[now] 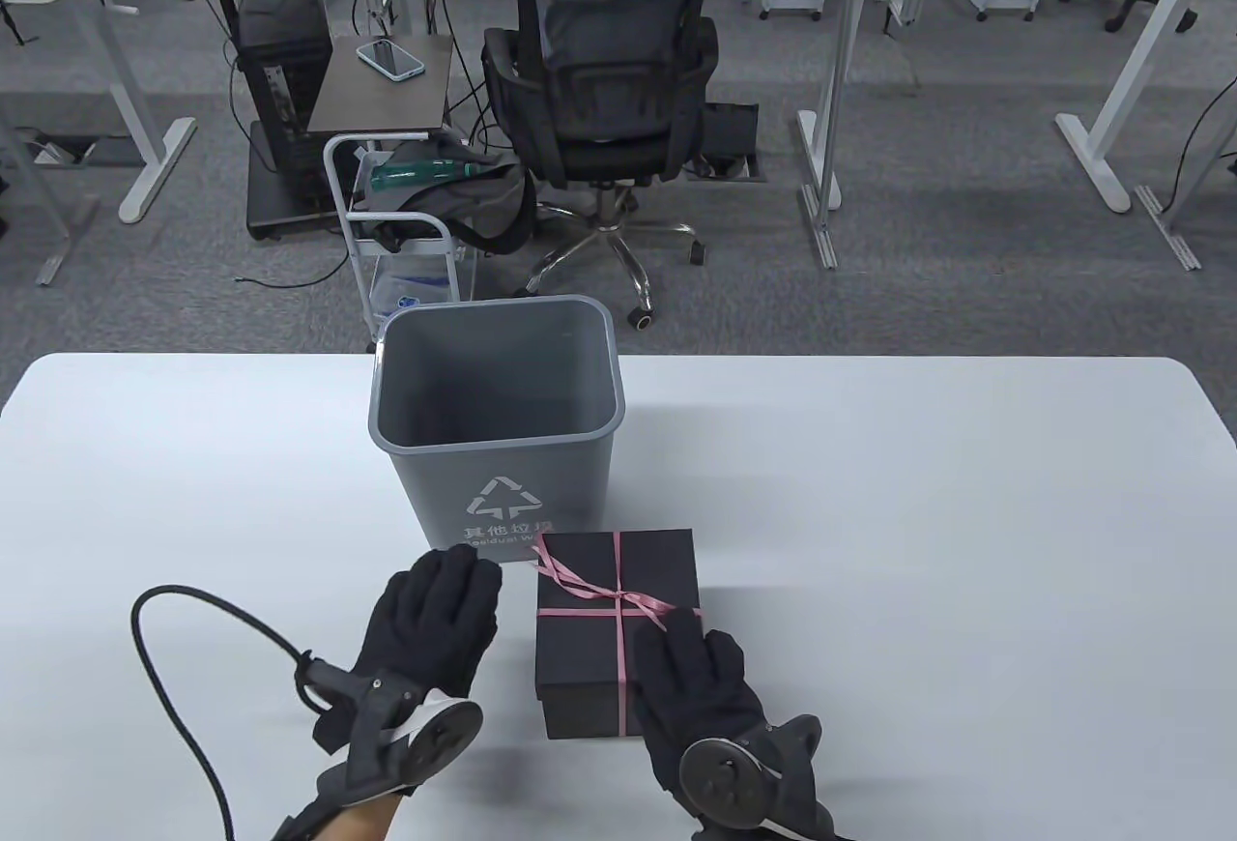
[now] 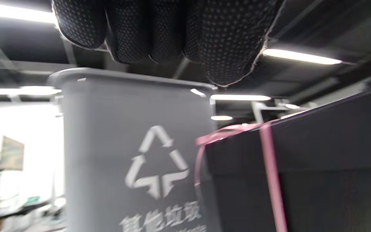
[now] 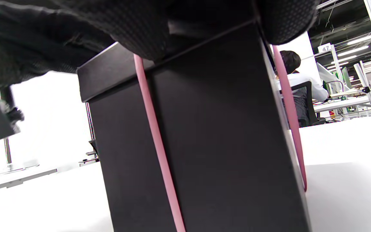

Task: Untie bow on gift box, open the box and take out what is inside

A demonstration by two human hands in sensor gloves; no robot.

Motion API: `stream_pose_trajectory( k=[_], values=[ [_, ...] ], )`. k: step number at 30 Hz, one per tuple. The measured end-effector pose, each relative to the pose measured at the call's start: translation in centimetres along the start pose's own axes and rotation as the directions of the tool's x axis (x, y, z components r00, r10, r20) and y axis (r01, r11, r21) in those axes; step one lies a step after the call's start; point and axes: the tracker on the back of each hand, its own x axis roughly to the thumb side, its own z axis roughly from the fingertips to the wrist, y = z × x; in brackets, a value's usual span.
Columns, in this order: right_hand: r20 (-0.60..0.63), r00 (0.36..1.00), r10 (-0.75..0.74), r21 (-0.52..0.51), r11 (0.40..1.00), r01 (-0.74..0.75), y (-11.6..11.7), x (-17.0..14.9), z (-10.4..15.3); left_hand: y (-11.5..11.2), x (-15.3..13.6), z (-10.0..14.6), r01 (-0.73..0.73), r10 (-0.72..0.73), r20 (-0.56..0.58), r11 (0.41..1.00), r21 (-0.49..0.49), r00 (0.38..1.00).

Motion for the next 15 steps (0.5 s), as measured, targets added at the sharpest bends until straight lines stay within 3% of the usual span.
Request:
stream_pose_trajectory(
  k=[6,12,15],
  values=[
    [-0.005,1.000,-0.026,-0.005,1.000,0.026,-0.1,-0.4,0.0,0.0,1.9,-4.6,0.071,-0.059,0.079,0.985,-0.159,0.995],
    [-0.010,0.999,-0.035,-0.005,0.999,0.035,-0.2,-0.5,0.0,-0.8,3.2,-7.0,0.072,-0.045,0.079,0.927,-0.369,0.996],
    [-0.008,0.999,-0.041,-0.003,0.999,0.041,-0.2,-0.5,0.0,-1.9,3.6,-7.6,0.075,-0.037,0.098,0.905,-0.418,0.994]
  ],
)
